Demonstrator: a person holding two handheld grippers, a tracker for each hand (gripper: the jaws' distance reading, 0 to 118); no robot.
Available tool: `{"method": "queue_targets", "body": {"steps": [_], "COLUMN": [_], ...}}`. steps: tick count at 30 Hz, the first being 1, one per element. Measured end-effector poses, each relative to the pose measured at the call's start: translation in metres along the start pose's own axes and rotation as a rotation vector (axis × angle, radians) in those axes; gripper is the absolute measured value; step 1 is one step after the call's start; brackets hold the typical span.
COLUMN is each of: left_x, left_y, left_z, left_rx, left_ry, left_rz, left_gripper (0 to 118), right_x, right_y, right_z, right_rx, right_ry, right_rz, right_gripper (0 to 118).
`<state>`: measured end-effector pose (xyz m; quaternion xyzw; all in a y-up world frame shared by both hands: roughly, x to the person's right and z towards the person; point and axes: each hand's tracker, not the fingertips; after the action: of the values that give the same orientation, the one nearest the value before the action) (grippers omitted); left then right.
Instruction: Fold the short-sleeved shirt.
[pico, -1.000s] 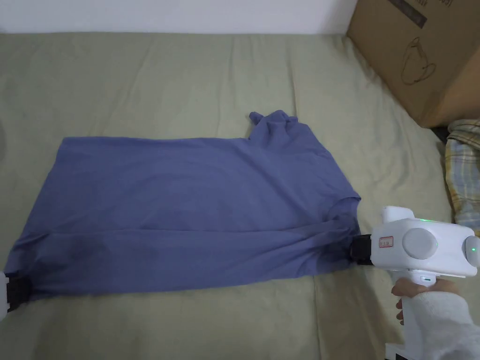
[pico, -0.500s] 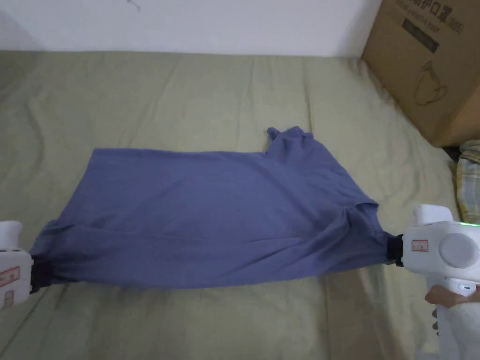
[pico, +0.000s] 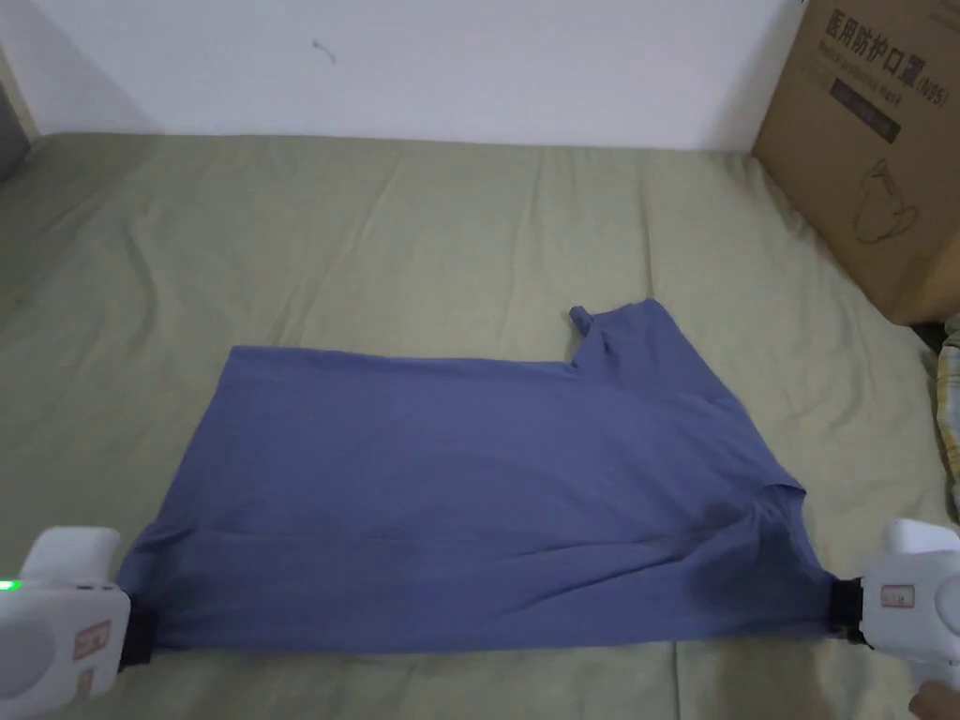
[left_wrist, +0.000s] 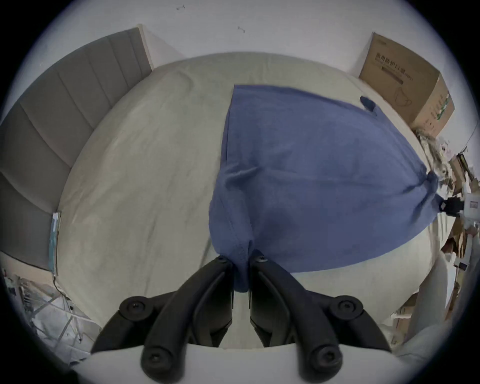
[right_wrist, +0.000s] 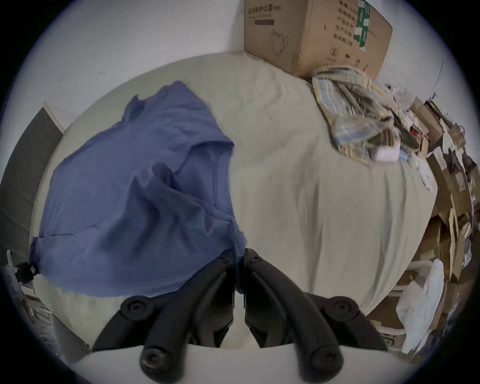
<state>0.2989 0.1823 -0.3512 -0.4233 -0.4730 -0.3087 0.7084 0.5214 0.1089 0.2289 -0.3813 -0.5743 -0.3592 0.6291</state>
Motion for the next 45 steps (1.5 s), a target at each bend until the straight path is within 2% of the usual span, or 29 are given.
{"method": "queue_targets", "body": {"steps": [3, 4, 5, 6, 7, 8, 9, 12, 15, 16, 17, 18, 19, 20, 22, 25, 31, 32, 33, 34, 35, 42, 45], "left_x": [0.003, 0.001, 0.0, -0.002, -0.001, -0.002, -0.002, -0.006, 0.0, 0.004, 0.008, 0.014, 0.022, 0.028, 0.033, 0.038, 0.046, 0.046, 0.047, 0.048, 0.048, 0.052, 0.05], "left_y": [-0.005, -0.005, -0.004, -0.002, -0.001, 0.002, 0.004, 0.015, 0.031, 0.036, 0.041, 0.046, 0.051, 0.055, 0.063, 0.074, 0.112, 0.118, 0.125, 0.131, 0.137, 0.162, 0.164], "left_z": [-0.008, -0.007, -0.007, -0.007, -0.005, -0.003, 0.001, 0.019, 0.033, 0.034, 0.034, 0.031, 0.025, 0.022, 0.008, -0.001, -0.017, -0.02, -0.023, -0.026, -0.028, -0.048, -0.057], "left_rx": [0.008, 0.016, 0.017, 0.018, 0.022, 0.023, 0.027, 0.089, 0.116, 0.124, 0.141, 0.141, 0.141, 0.13, 0.1, 0.096, 0.096, 0.098, 0.101, 0.102, 0.104, 0.101, 0.085], "left_ry": [0.006, 0.006, 0.004, 0.005, 0.025, 0.04, 0.041, -0.006, -0.069, -0.077, -0.096, -0.091, -0.083, -0.05, -0.069, -0.076, -0.051, -0.048, -0.045, -0.043, -0.043, -0.029, -0.029], "left_rz": [-0.015, -0.004, 0.008, 0.02, 0.028, 0.025, 0.025, 0.07, 0.1, 0.101, 0.104, 0.089, 0.071, 0.053, 0.047, 0.053, 0.035, 0.035, 0.034, 0.036, 0.037, 0.02, 0.024], "left_gripper": [10, 12, 21, 41, 74, 89, 91, 90, 88, 80, 62, 34, 0, 1, 0, 0, 0, 0, 0, 0, 0, 0, 0], "right_x": [-0.002, -0.002, -0.002, -0.002, -0.002, -0.002, -0.001, -0.008, -0.023, -0.03, -0.037, -0.046, -0.054, -0.06, -0.069, -0.08, -0.089, -0.09, -0.091, -0.093, -0.095, -0.095, -0.096], "right_y": [-0.003, -0.003, -0.002, 0.0, 0.002, 0.003, 0.005, 0.018, 0.034, 0.039, 0.043, 0.048, 0.051, 0.054, 0.062, 0.08, 0.157, 0.172, 0.189, 0.203, 0.214, 0.262, 0.267], "right_z": [-0.001, 0.001, 0.005, 0.006, 0.009, 0.012, 0.017, 0.033, 0.04, 0.041, 0.041, 0.038, 0.033, 0.03, 0.021, 0.011, -0.019, -0.028, -0.039, -0.048, -0.057, -0.12, -0.141], "right_rx": [0.023, 0.041, 0.048, 0.046, 0.047, 0.051, 0.068, 0.11, 0.141, 0.148, 0.16, 0.164, 0.167, 0.162, 0.133, 0.131, 0.149, 0.144, 0.111, 0.097, 0.093, 0.027, -0.016], "right_ry": [0.004, 0.004, 0.014, 0.009, 0.007, 0.008, 0.019, 0.037, 0.07, 0.08, 0.087, 0.081, 0.063, 0.065, 0.1, 0.102, 0.157, 0.167, 0.179, 0.173, 0.167, 0.107, 0.093], "right_rz": [0.011, 0.016, 0.011, 0.007, 0.004, 0.001, -0.004, -0.018, 0.011, 0.031, 0.053, 0.079, 0.098, 0.096, 0.109, 0.118, 0.094, 0.088, 0.091, 0.095, 0.098, 0.075, 0.097], "right_gripper": [7, 19, 39, 59, 65, 64, 64, 64, 63, 58, 43, 18, 1, 1, 1, 1, 1, 9, 28, 62, 73, 72, 72]}}
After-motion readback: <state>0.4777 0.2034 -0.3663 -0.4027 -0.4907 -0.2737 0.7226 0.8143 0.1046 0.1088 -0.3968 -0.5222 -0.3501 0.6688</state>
